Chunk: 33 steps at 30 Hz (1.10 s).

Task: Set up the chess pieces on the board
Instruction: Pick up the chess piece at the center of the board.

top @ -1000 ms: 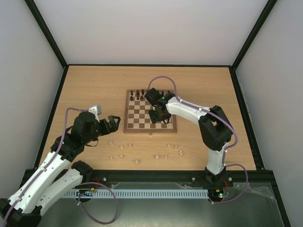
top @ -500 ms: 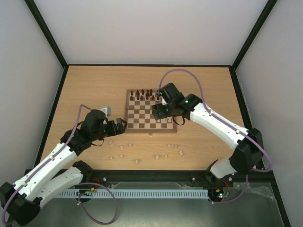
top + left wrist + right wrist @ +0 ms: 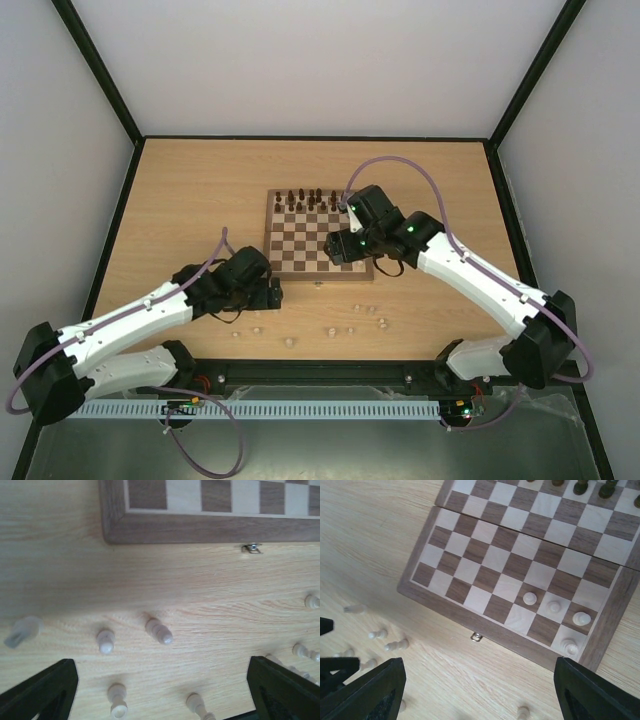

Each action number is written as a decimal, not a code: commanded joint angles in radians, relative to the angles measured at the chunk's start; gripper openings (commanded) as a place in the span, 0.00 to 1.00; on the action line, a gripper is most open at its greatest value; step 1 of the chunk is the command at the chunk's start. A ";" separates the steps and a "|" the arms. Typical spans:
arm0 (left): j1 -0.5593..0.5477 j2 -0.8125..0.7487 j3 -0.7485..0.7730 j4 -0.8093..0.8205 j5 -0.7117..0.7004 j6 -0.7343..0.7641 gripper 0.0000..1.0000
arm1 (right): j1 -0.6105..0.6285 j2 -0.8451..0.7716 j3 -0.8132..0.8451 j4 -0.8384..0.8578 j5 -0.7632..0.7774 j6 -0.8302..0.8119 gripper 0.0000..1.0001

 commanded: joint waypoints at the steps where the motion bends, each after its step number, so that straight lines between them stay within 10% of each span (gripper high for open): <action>1: -0.020 0.021 0.008 -0.077 -0.012 -0.052 0.91 | 0.015 -0.044 -0.010 -0.001 -0.039 -0.004 0.82; 12: -0.031 0.084 -0.036 -0.067 -0.044 -0.055 0.38 | 0.037 -0.055 -0.022 0.004 -0.046 -0.006 0.82; 33: -0.030 0.255 -0.083 0.040 -0.104 -0.029 0.36 | 0.048 -0.059 -0.030 0.003 -0.034 -0.007 0.82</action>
